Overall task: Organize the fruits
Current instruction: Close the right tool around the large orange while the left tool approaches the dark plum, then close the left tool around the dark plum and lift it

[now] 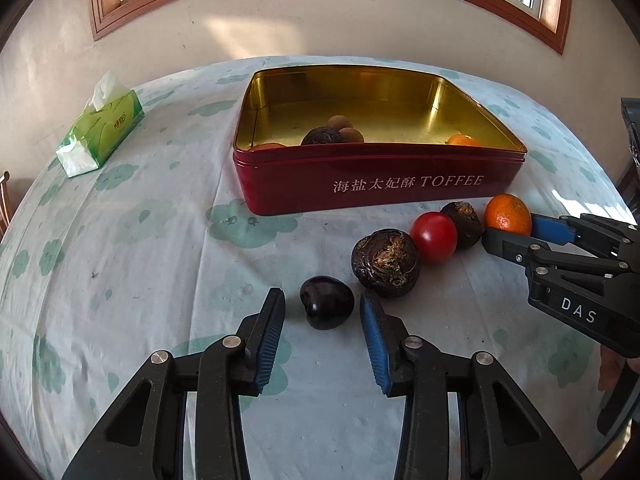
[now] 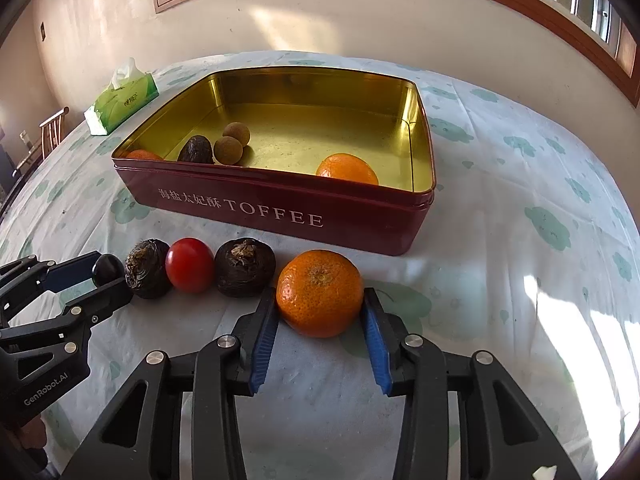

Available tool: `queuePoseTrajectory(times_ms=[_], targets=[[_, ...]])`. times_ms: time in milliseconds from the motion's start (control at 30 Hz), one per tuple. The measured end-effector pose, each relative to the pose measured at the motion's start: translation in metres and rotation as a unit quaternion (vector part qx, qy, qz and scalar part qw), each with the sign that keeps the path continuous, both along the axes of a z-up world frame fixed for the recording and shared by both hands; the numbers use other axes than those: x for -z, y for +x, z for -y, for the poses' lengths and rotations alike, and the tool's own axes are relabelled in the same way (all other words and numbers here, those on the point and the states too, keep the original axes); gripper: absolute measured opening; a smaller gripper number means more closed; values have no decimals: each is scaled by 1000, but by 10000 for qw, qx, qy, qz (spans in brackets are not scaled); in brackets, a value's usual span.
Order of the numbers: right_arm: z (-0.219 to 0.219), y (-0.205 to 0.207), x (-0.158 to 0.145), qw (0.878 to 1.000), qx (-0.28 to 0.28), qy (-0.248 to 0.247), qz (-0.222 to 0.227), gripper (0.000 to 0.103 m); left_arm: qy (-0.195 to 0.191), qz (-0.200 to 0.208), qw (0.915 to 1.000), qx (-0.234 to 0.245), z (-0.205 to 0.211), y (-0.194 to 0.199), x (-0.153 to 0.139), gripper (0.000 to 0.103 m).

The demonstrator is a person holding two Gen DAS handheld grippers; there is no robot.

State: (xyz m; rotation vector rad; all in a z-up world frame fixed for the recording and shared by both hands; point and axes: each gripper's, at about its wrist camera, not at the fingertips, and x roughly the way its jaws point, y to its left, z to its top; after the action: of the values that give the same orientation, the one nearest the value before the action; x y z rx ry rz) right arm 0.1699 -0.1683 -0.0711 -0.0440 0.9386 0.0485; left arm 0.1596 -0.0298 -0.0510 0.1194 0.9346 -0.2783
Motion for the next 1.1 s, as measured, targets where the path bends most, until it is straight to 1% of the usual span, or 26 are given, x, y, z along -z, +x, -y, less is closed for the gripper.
queuePoseTrajectory(times_ms=[100, 267, 667, 1100], targets=[[0, 0, 0, 10000, -4, 2, -6, 38, -6, 0, 10000, 48, 1, -1, 0, 32], [1, -2, 0, 10000, -3, 9, -18, 38, 51, 35, 9999, 84, 3, -2, -1, 28], [0, -8, -1, 10000, -10, -6, -60, 38, 29, 53, 10000, 68, 1, -5, -3, 28], [0, -19, -12, 10000, -62, -19, -4, 38, 17, 168, 9998, 62, 1, -11, -16, 28]])
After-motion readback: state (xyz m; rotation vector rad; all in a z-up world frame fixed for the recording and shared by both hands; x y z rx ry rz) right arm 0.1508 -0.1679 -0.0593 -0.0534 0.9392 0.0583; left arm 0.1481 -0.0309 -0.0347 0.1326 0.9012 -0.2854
